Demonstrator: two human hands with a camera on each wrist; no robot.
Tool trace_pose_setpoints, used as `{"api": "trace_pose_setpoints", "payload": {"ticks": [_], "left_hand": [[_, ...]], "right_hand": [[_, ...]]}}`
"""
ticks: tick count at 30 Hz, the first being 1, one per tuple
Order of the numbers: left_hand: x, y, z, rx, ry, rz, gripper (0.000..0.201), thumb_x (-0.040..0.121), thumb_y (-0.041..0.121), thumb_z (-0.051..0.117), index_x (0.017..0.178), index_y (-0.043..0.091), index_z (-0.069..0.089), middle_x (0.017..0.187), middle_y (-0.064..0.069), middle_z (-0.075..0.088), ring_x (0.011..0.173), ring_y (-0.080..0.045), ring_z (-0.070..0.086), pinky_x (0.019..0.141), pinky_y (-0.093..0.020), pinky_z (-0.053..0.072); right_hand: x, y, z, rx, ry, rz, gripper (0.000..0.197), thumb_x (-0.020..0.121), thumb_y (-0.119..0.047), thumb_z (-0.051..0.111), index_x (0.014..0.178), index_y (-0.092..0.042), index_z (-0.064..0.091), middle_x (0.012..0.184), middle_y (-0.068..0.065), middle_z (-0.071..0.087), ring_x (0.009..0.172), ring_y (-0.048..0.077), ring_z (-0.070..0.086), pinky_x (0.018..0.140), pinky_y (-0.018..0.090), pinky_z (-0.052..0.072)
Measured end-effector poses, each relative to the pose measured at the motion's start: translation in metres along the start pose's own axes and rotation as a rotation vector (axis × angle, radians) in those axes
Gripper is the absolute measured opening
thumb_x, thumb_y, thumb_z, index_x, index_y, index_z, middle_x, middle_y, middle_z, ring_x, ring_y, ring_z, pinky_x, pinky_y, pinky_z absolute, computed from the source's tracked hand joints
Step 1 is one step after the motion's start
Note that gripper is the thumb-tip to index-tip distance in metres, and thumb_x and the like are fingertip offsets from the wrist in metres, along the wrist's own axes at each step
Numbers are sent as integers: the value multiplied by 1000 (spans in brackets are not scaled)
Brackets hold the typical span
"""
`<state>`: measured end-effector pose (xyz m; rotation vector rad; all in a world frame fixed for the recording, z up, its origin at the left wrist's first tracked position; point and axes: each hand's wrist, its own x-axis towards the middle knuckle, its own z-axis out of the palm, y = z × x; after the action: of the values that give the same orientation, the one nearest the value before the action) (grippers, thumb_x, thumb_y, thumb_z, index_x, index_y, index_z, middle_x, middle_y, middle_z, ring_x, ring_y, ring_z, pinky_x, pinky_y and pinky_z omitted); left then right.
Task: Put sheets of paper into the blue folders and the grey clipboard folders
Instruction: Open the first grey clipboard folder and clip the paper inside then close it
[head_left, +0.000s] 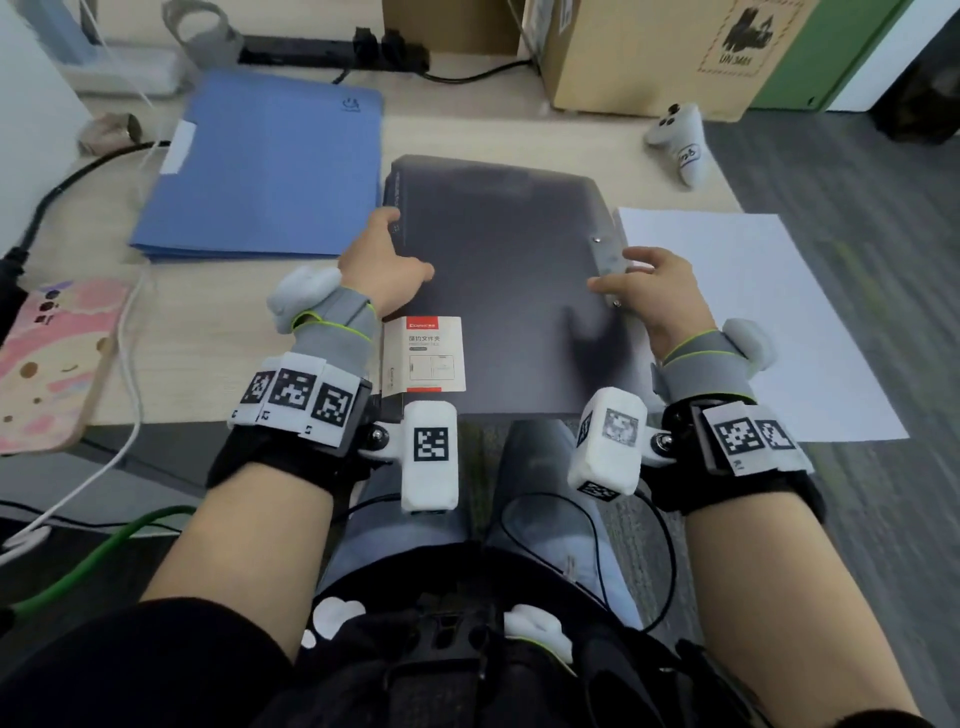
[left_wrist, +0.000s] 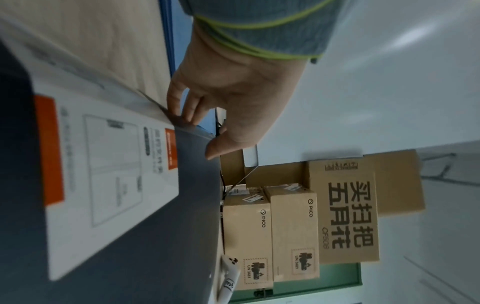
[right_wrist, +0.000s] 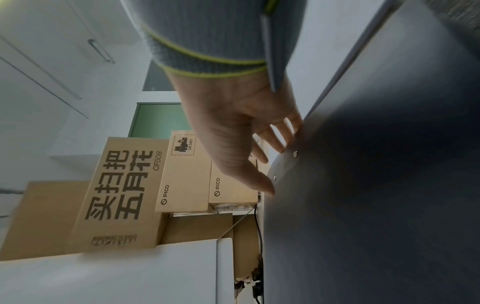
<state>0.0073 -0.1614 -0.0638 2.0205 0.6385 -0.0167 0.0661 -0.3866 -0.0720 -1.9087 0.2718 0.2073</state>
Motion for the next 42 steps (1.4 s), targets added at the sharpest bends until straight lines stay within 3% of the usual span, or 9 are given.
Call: {"api": "trace_pose_setpoints", "payload": {"ticks": [4,7,10,16,23,29,34,39,42], "left_hand": [[-6,3,-3,-218,-80,12,102,72,11,70,143,49,6,139,-11,43,112,-30,59,93,-50,52],[-9,7,-5,-414,-119,-25,97,88,2,59,146,41,-8,139,-10,47,97,-28,66,75,-43,60],[-10,13,-4,-494,-138,-6,85,92,1,53,147,38,0,134,-9,52,86,-23,66,56,-31,60],[-9,26,-1,-587,-100,65,83,91,1,54,147,39,5,138,-7,50,108,-25,64,85,-42,57],[-12,30,32,-630,-105,70,75,91,-5,50,147,28,13,128,-9,59,109,-27,64,91,-44,55],[-13,26,53,-621,-109,17,71,91,-1,50,146,31,19,128,-9,59,112,-27,63,95,-49,52],[-13,20,68,-582,-101,-10,69,89,4,52,144,34,23,134,-12,52,118,-28,58,99,-50,49],[-10,20,74,-554,-50,-46,64,93,5,50,145,29,23,122,0,47,109,-23,59,96,-45,51],[-7,18,77,-553,-14,-57,62,93,5,49,146,24,23,115,3,48,99,-18,59,97,-42,50]], "right_hand": [[-3,1,-1,54,30,3,70,58,-13,80,122,-14,54,122,17,60,95,24,60,85,32,51],[-5,-2,-5,79,68,-21,63,60,-13,78,118,-17,56,109,9,64,91,23,63,90,39,53],[-4,-8,-10,89,104,-74,53,62,-12,77,110,-22,57,111,9,64,91,21,63,89,38,53],[-4,-13,-20,129,231,-190,57,48,-24,68,104,-23,57,116,8,64,106,21,63,94,40,51],[-4,-1,-41,136,330,-185,53,50,-22,64,102,-18,56,102,0,60,100,19,63,88,34,53],[1,16,-55,100,342,-149,51,54,-18,59,104,-15,57,104,2,61,103,22,63,92,42,52],[4,23,-68,85,340,-163,47,55,-16,57,101,-13,61,106,4,65,103,18,62,91,37,53],[9,36,-81,156,261,-61,43,72,-4,68,114,-8,59,106,4,63,94,17,61,66,23,51],[9,47,-86,168,266,-9,40,74,-7,69,113,-7,60,95,1,63,87,18,59,68,21,47]]}}
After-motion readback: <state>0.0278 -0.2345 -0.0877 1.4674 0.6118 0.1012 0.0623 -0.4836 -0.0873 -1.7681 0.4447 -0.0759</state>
